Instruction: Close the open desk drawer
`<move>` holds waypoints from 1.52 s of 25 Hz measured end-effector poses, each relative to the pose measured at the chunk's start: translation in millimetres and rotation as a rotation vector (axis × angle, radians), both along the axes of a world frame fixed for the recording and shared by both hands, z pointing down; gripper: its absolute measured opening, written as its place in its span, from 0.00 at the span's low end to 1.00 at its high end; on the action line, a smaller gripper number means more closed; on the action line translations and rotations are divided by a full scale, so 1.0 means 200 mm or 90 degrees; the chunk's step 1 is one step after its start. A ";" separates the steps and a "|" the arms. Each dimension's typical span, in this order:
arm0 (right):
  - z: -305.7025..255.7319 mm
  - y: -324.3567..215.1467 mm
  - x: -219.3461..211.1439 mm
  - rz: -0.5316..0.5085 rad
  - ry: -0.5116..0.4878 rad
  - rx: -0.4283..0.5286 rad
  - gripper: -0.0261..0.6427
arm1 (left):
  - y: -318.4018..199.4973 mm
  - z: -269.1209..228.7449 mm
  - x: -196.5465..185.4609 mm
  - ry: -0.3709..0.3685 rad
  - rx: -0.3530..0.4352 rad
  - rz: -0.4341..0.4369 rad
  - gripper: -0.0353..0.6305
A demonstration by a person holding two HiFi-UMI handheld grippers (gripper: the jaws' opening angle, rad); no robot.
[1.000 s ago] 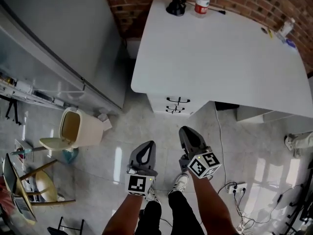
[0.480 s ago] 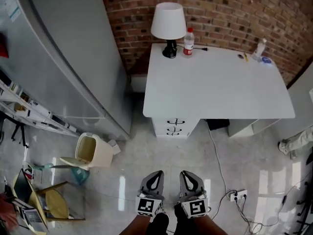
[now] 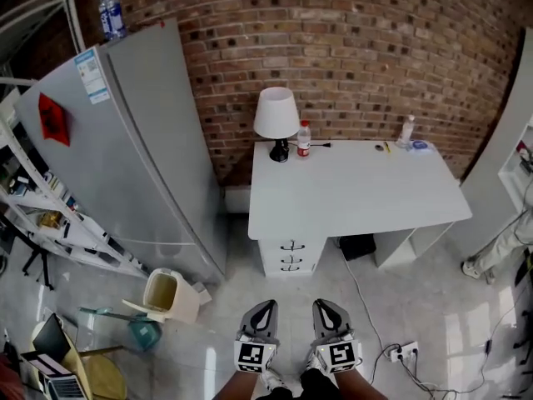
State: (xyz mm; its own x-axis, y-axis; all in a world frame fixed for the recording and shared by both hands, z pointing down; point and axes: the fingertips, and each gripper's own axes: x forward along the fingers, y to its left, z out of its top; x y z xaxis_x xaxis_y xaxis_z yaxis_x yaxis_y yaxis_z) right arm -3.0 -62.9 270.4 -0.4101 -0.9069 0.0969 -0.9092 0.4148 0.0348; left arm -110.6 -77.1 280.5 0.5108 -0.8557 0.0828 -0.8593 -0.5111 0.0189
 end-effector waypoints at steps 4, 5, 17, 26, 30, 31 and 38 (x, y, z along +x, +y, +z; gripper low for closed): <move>-0.17 0.04 0.05 0.031 -0.003 0.036 0.09 | 0.04 -0.19 0.01 -0.002 0.036 0.017 0.06; -0.21 0.03 0.05 0.037 -0.002 0.044 0.09 | 0.03 -0.24 0.01 -0.002 0.044 0.020 0.06; -0.42 0.06 0.11 0.022 -0.001 0.082 0.08 | 0.07 -0.44 0.05 -0.013 0.072 -0.008 0.06; -0.49 0.14 0.17 -0.005 0.003 0.101 0.08 | 0.17 -0.48 0.18 -0.030 0.079 -0.011 0.06; -0.49 0.16 0.19 -0.014 0.004 0.102 0.08 | 0.20 -0.49 0.21 -0.036 0.085 -0.015 0.06; -0.49 0.17 0.20 -0.017 0.005 0.101 0.08 | 0.21 -0.49 0.22 -0.035 0.084 -0.013 0.06; -0.47 0.21 0.22 -0.025 0.005 0.094 0.08 | 0.26 -0.48 0.28 -0.031 0.076 0.004 0.06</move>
